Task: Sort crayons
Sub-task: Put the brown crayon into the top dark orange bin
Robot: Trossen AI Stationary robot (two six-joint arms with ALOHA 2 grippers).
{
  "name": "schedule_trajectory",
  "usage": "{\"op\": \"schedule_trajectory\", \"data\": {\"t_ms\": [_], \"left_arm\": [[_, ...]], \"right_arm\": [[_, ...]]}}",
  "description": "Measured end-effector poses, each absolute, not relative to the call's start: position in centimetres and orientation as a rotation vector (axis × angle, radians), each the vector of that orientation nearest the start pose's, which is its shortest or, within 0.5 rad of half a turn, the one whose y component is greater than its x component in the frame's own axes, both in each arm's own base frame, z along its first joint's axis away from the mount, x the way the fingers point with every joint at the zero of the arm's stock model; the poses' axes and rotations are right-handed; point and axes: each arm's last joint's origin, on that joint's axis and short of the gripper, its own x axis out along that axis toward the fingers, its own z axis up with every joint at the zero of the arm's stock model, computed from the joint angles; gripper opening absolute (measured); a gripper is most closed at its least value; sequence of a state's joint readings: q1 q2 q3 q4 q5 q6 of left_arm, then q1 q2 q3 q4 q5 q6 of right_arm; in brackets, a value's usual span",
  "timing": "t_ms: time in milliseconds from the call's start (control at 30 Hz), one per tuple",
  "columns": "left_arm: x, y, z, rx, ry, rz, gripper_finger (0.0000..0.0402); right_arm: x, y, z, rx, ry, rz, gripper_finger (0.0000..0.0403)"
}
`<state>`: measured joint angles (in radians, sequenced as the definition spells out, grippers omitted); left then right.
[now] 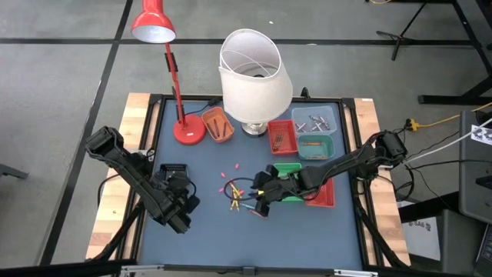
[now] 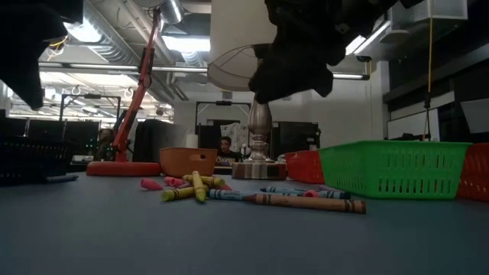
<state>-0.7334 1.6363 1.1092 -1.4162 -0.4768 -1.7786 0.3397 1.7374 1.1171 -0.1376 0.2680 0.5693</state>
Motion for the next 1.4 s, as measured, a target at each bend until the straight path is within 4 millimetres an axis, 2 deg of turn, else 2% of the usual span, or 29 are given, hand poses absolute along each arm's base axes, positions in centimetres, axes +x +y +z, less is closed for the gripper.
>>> {"op": "schedule_trajectory", "data": {"t_ms": [300, 600, 833, 1167, 1400], "left_arm": [[19.4, -15.5, 20.8, -0.307, 1.01, 1.046, 0.0087], [20.7, -15.3, 20.9, -0.318, 0.81, 1.006, 0.0087], [23.3, -14.9, 20.7, -0.368, 0.747, 0.905, 0.0087], [27.6, -14.6, 21.0, -0.383, 0.816, 0.583, 0.0087], [29.1, -15.0, 21.6, -0.37, 0.766, 0.436, 0.0087]], "right_arm": [[34.9, 11.5, 21.6, 0.228, 0.802, -0.14, 0.0131], [34.7, 11.4, 21.9, 0.182, 0.854, -0.144, 0.0131], [34.7, 11.4, 21.9, 0.178, 0.85, -0.153, 0.0131], [34.7, 11.5, 21.9, 0.185, 0.85, -0.15, 0.0131], [34.4, 12.3, 21.9, 0.191, 0.858, -0.113, 0.0131]]}}
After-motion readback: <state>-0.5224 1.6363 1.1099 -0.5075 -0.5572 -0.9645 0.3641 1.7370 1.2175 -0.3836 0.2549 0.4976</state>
